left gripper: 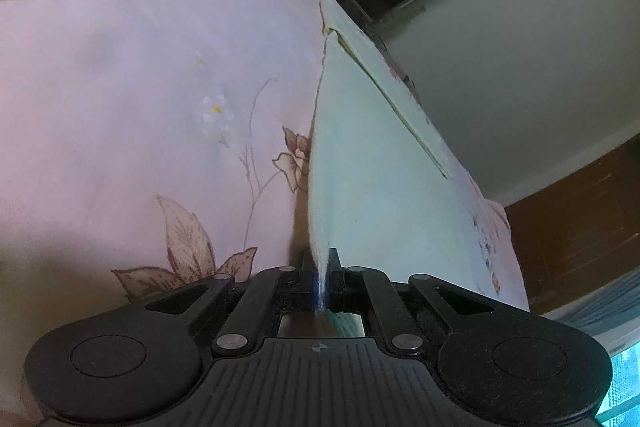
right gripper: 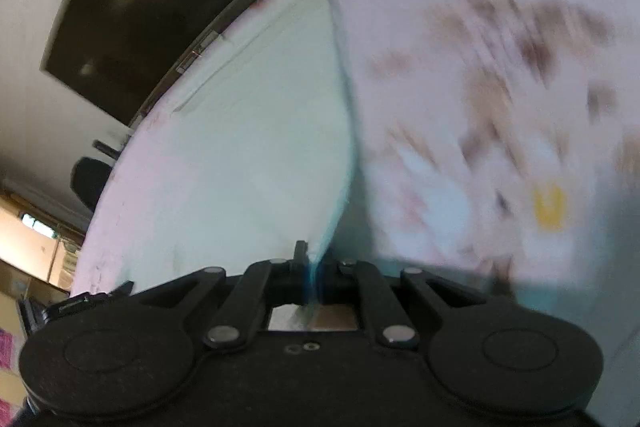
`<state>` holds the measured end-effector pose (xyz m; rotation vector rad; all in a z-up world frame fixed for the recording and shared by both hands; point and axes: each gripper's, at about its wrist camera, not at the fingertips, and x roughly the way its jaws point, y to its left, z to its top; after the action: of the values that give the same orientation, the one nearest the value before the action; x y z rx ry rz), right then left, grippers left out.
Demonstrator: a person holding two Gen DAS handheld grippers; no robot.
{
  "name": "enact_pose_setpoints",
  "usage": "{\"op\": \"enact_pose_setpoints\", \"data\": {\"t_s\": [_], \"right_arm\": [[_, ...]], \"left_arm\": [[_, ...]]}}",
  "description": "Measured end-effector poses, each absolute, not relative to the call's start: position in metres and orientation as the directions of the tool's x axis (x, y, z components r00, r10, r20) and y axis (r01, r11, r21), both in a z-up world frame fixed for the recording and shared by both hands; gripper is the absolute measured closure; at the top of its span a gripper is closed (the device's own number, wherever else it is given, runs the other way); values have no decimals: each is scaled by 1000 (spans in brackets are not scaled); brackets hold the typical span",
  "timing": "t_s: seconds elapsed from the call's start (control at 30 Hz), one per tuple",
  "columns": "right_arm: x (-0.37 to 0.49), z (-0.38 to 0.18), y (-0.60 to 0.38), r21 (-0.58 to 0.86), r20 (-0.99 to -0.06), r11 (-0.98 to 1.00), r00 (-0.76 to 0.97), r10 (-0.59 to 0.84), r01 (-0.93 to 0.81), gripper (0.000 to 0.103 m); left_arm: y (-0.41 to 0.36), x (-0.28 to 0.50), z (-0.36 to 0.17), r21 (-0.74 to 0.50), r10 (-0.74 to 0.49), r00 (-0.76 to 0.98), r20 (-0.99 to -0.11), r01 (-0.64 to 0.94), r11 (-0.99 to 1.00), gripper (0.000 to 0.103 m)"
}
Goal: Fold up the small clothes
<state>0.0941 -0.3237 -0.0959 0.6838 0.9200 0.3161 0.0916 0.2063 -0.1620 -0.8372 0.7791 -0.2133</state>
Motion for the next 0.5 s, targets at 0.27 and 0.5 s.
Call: {"op": "enact_pose_setpoints", "data": {"t_s": [0.27,0.5], "right_arm": [[103,-57,-316,618,-571,784,649,503,-64,98],[148,-4,-310,580,-495,796,699,515,-175,98]], "left_arm": [[212,93,-125,-761,-446,771,-455,-77,644,100],[217,146,-69,-755,-449,803,-391,0,656,100]]}}
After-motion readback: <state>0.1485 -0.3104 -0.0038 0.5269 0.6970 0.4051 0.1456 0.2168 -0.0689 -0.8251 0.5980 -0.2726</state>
